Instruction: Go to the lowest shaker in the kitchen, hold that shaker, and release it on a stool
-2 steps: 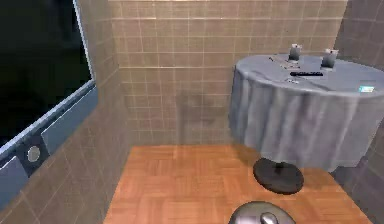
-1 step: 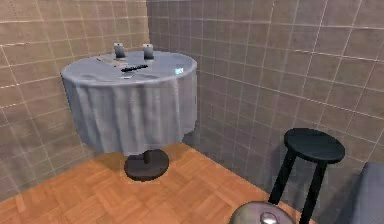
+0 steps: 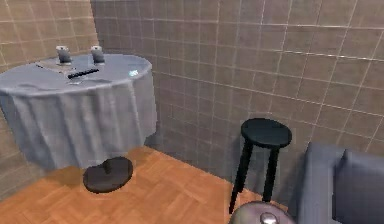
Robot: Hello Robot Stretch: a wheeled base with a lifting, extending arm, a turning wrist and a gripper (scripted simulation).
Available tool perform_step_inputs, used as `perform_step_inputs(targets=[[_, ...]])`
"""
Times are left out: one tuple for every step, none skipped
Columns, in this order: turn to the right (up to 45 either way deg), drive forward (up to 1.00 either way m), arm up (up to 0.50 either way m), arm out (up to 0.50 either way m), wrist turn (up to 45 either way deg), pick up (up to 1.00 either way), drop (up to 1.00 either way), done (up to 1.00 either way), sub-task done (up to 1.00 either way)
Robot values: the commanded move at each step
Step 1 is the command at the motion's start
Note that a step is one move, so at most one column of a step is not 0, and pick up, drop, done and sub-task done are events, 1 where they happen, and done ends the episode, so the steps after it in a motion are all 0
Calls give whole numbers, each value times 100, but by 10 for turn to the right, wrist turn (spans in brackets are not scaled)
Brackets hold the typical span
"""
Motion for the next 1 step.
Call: perform_step_inputs(targets=[[0,85,0,0,0,0,0,0,0]])
